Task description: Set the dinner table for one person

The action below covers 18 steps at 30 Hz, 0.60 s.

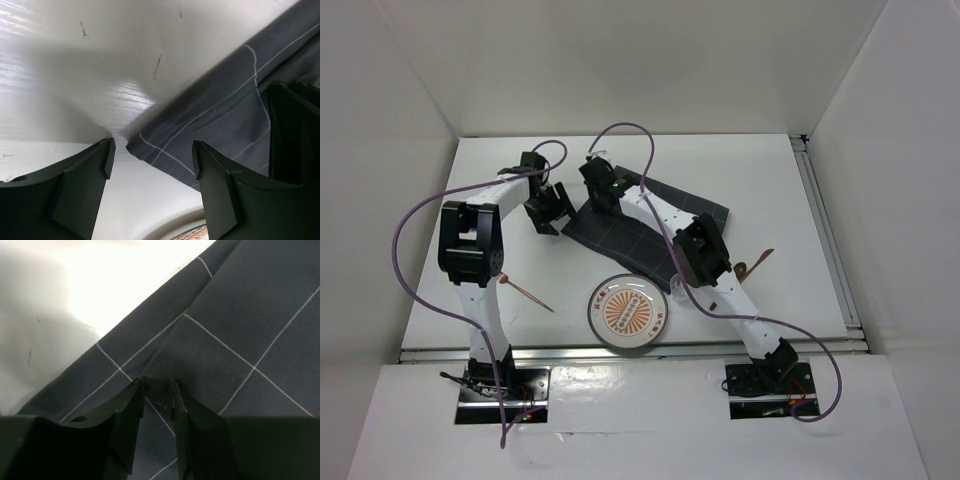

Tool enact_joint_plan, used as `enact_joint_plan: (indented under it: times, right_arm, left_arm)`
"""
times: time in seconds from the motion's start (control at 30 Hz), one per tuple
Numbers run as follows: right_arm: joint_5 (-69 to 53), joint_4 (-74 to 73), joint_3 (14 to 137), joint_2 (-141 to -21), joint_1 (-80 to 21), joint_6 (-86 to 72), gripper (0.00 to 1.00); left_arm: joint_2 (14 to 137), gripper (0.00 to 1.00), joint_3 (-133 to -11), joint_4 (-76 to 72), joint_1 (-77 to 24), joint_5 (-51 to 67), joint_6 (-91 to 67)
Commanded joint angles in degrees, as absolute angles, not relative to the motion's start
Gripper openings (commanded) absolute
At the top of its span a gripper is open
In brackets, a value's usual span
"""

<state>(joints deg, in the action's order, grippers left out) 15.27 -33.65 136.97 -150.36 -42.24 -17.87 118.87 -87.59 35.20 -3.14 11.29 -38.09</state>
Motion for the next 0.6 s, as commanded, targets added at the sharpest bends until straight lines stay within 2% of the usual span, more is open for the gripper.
enact_joint_plan:
  times: [0.0,0.07,0.13,0.17,0.2,0.27,0.3,0.33,0.47,0.57]
  right_arm:
    - [17.0,-32.4,136.8,-150.1,-42.6,-16.8,0.39]
    - [17.0,-33.0,136.8,-150.1,-42.6,-16.8,0.46]
    - [17.0,-33.0,136.8,-150.6,-42.6,-16.8,0.46]
    - [17.0,-33.0,136.8,-150.6,-42.6,-16.8,0.46]
    - [17.0,-33.0,136.8,-150.6,-42.6,-16.8,0.42]
    - [17.0,-33.0,136.8,-150.6,-42.6,-16.8,0.35]
    - [17.0,-33.0,136.8,-150.6,-42.6,-16.8,0.27]
    - [17.0,-33.0,136.8,-150.0,-42.6,-16.8,0.22]
    - [17.0,-33.0,136.8,-148.0,-41.6,-16.8,0.00]
    - [17.0,-33.0,136.8,-145.1,-41.0,-16.8,0.00]
  left_arm:
    - [121.4,0.80,-88.2,36.3,-4.1,9.7,-39.5]
    - [121.9,0.77,-88.2,36.3,-4.7,9.7,-39.5]
    - [121.9,0.68,-88.2,36.3,-4.7,9.7,-39.5]
    - [121.9,0.53,-88.2,36.3,-4.7,9.7,-39.5]
    - [121.9,0.41,-88.2,36.3,-4.7,10.3,-39.5]
    - [121.9,0.22,-88.2,36.3,-4.7,10.3,-39.5]
    - [121.9,0.07,-88.2,36.3,-4.7,10.3,-39.5]
    - [121.9,0.01,-88.9,36.8,-4.7,10.3,-39.5]
    - [121.4,0.00,-91.4,39.0,-4.7,10.3,-38.9]
    - [120.2,0.00,-93.5,39.6,-4.1,10.3,-38.3]
